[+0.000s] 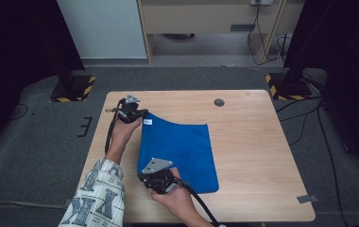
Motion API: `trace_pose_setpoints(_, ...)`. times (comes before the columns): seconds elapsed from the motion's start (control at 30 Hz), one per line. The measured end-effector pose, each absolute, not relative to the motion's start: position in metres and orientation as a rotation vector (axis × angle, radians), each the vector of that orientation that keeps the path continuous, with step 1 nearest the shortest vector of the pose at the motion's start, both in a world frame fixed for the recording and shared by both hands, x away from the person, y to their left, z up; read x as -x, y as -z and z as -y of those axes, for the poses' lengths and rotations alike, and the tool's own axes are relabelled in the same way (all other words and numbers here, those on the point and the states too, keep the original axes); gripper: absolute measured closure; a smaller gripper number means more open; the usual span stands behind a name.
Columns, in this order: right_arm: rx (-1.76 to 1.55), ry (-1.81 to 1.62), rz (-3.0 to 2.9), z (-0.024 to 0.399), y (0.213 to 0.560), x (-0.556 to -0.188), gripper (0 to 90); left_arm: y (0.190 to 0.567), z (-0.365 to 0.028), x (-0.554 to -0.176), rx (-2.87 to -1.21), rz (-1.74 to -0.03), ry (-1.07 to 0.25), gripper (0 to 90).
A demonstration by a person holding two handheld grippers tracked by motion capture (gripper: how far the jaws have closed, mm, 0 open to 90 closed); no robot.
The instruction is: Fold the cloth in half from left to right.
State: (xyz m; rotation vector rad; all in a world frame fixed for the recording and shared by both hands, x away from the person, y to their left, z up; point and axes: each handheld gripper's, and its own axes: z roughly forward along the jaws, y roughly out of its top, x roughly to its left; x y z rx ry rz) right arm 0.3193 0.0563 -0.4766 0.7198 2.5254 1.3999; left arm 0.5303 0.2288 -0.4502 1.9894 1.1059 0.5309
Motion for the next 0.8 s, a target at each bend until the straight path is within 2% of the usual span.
trace_pose_setpoints(0.8,-0.721,-1.41,-2.527,-0.083,0.473,-0.314,87.0,0.447,-0.267,-0.521,-1.978,-1.143,-0.549,89.1)
